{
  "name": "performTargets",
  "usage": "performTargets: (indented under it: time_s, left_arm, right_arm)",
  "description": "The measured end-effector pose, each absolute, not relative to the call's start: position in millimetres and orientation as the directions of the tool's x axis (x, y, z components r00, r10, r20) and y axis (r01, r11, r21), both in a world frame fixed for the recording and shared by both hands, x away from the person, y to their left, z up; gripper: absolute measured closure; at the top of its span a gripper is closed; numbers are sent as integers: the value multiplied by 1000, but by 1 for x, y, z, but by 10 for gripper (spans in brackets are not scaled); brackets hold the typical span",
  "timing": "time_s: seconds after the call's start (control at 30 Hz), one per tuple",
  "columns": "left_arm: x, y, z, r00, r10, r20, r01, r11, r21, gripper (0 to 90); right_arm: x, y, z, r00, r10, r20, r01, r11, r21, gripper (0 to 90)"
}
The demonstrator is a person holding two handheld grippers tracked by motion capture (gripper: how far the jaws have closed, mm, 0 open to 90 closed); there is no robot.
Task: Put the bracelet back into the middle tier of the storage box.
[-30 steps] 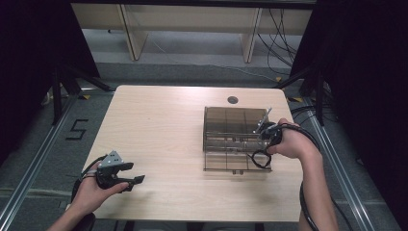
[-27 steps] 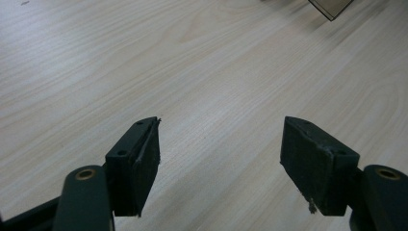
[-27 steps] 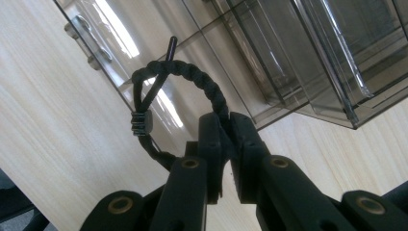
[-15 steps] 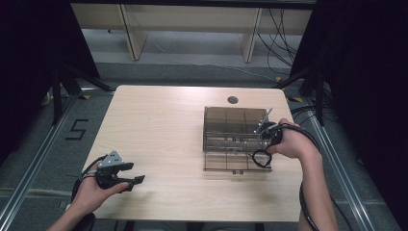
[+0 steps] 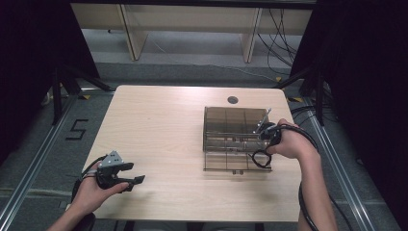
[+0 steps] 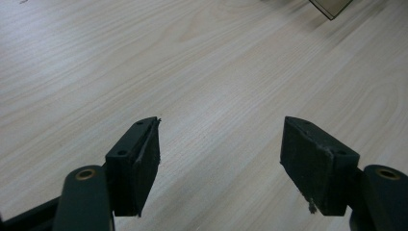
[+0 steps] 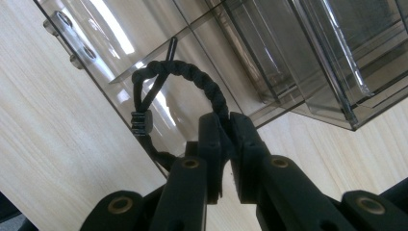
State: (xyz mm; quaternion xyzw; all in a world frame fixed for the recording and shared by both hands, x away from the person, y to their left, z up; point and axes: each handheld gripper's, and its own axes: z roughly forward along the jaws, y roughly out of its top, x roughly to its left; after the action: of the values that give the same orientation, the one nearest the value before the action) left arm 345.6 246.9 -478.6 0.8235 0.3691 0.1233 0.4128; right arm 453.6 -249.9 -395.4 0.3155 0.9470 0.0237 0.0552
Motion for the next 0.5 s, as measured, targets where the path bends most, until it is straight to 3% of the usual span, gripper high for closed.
performTargets:
  time_s: [0.5]
  left_arm:
    - [346, 248, -478, 700, 708, -97, 504, -393, 769, 300]
  right_arm:
    - [457, -248, -400, -815, 572, -94, 566, 820, 81, 845]
